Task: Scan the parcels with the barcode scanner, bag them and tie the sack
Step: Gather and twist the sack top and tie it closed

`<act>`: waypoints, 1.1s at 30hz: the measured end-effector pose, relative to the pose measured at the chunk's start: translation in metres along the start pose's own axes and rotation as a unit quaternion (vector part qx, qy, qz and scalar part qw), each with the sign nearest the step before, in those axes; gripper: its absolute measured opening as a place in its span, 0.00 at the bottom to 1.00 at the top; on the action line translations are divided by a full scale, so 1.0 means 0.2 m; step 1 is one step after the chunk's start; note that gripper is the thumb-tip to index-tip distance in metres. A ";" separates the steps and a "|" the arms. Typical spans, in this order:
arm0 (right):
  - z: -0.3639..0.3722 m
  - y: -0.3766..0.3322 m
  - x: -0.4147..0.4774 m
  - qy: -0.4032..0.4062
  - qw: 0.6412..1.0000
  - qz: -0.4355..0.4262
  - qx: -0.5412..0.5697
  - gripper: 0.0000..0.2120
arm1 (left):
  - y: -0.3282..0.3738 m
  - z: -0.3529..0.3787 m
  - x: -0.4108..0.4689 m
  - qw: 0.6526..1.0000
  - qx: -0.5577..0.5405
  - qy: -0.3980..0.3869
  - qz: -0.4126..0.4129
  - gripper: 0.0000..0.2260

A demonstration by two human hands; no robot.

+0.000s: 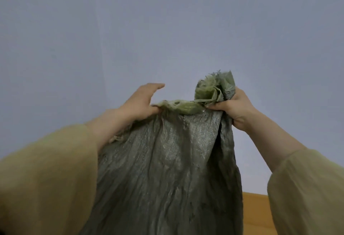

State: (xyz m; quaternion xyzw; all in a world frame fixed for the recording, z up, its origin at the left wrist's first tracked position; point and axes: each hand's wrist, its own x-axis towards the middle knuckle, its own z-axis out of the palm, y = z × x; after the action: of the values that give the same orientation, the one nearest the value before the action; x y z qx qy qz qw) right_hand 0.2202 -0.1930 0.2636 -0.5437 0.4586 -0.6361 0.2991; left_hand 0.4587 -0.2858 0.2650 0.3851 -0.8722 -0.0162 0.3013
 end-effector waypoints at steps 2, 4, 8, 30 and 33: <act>-0.01 -0.01 -0.02 -0.039 0.999 -0.003 -0.002 0.20 | 0.02 -0.04 0.06 0.986 0.020 -0.162 -0.013 0.42; -0.04 -0.02 -0.04 -0.070 0.998 -0.001 0.006 0.20 | 0.03 -0.05 0.10 0.962 0.009 -0.270 -0.038 0.36; -0.11 -0.04 -0.06 -0.096 0.993 0.051 0.054 0.17 | 0.07 -0.10 0.11 0.949 -0.020 -0.312 -0.042 0.11; 0.27 0.18 0.01 -0.164 0.982 0.090 0.003 0.65 | 0.23 -0.16 0.07 0.980 -0.122 -0.156 -0.034 0.07; 0.38 0.22 0.00 -0.086 0.993 0.058 -0.059 0.63 | 0.26 -0.15 0.04 0.980 -0.127 -0.149 -0.038 0.11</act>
State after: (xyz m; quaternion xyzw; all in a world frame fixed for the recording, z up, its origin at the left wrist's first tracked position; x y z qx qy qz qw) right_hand 0.2882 -0.2307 0.2233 -0.5859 0.4986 -0.5403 0.3408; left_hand 0.4360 -0.2487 0.3080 0.3697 -0.8830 -0.1952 0.2134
